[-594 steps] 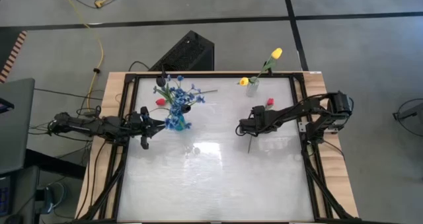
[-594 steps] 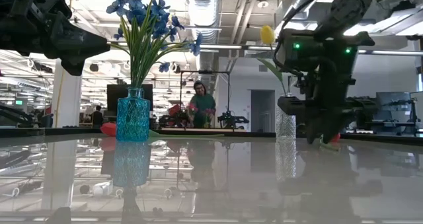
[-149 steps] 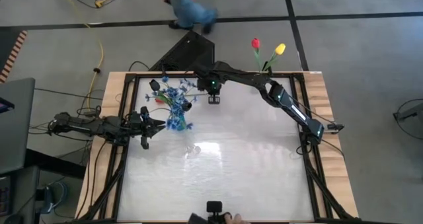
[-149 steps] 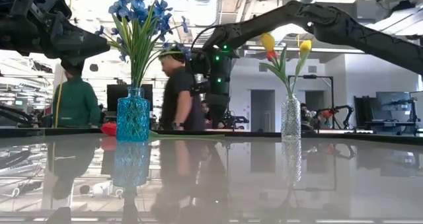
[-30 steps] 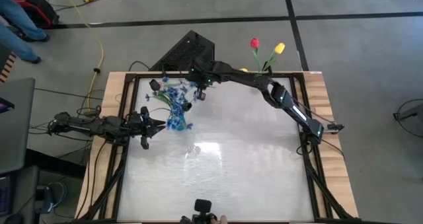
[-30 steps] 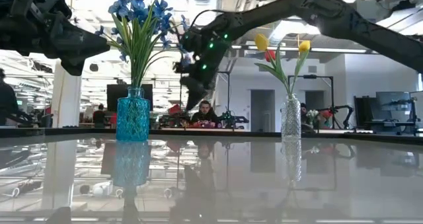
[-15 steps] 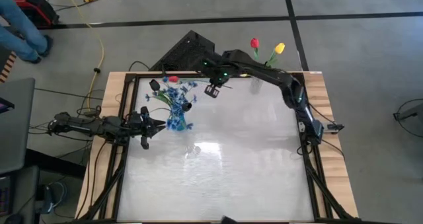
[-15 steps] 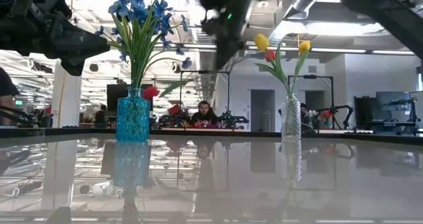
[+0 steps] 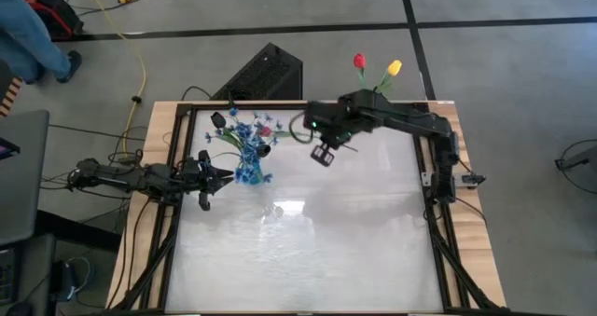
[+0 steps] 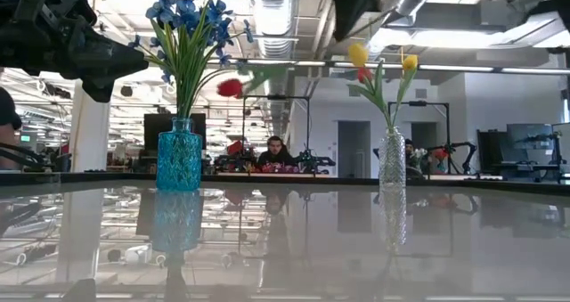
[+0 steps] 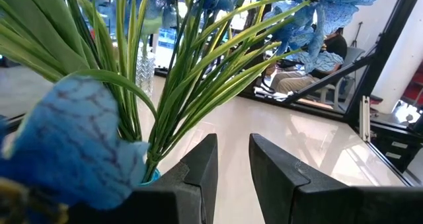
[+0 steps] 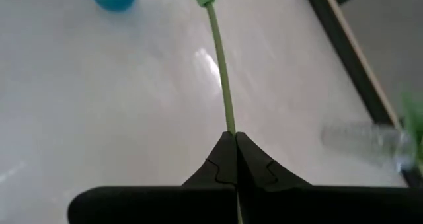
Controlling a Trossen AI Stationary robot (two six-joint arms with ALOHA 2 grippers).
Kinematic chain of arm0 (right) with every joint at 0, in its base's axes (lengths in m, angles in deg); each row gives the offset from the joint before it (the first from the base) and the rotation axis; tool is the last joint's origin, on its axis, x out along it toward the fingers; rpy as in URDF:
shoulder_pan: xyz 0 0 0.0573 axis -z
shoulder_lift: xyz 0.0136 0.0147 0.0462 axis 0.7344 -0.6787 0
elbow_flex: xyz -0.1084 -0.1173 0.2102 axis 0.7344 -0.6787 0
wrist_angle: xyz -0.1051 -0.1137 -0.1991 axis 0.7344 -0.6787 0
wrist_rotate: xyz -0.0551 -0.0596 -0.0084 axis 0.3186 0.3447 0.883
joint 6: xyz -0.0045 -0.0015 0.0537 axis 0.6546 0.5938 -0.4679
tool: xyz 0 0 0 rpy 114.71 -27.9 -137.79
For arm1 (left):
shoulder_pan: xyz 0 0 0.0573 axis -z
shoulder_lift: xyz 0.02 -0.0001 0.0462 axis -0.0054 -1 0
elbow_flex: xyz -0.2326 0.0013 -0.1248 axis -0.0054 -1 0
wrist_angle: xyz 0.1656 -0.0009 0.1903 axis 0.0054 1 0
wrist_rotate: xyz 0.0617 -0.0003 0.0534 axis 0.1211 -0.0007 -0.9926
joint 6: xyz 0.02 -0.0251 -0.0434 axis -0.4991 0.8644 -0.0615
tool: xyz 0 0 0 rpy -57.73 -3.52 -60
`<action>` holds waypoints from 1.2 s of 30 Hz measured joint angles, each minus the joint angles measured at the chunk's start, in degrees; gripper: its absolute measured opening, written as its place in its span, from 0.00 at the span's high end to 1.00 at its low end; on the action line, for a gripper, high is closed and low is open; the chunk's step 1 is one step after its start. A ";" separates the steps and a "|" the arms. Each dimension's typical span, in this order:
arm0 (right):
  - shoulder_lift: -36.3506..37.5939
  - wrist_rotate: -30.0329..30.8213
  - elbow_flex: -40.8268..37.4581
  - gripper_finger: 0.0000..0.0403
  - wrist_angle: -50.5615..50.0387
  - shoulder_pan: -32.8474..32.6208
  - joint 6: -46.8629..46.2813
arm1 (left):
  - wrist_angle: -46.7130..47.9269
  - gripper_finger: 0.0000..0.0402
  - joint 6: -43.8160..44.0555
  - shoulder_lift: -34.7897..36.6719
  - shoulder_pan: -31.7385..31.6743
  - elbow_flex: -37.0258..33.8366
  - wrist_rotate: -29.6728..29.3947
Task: Sort flowers into vase by color
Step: Put the red tulip flower into the transparent vase
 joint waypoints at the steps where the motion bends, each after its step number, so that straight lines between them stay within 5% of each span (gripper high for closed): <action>1: 1.00 0.13 -1.66 0.96 -0.02 -1.00 -1.47 | -0.02 0.81 0.00 0.00 0.00 0.00 0.00; 13: 12.84 -1.36 -32.91 0.96 1.56 -18.18 -26.44 | -0.02 0.81 0.01 0.00 0.00 0.00 0.01; 21: 13.74 -1.89 -48.69 0.93 22.54 -28.57 -30.07 | -0.02 0.81 0.00 0.00 0.02 0.00 0.00; 36: 9.75 -5.93 -54.10 0.59 37.73 -28.13 -30.91 | -0.02 0.81 0.00 -0.02 0.02 0.00 0.01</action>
